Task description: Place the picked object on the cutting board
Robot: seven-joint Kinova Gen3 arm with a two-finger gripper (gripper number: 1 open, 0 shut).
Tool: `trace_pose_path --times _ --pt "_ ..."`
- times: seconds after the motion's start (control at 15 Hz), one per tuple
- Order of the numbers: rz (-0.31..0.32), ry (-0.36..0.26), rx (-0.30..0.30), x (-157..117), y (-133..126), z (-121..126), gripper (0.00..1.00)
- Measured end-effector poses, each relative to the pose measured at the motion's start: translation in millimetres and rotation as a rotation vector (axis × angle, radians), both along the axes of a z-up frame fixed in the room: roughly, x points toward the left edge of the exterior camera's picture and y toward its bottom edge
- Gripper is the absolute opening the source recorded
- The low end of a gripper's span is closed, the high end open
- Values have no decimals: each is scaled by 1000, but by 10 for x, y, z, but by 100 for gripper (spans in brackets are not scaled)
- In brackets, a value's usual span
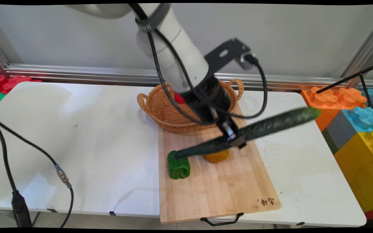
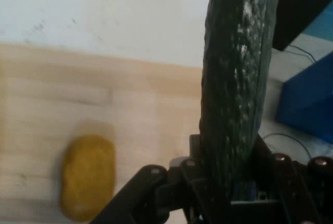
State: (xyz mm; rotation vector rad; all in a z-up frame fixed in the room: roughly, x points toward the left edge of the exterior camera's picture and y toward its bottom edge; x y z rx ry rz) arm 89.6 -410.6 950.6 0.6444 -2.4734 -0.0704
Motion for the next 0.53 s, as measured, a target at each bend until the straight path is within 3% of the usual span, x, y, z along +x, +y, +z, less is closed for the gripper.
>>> trace_pose_path --times 0.2,0.53 --pt "14 -17 40 -28 104 -195 0" --pt "42 -49 64 -56 140 -758 0"
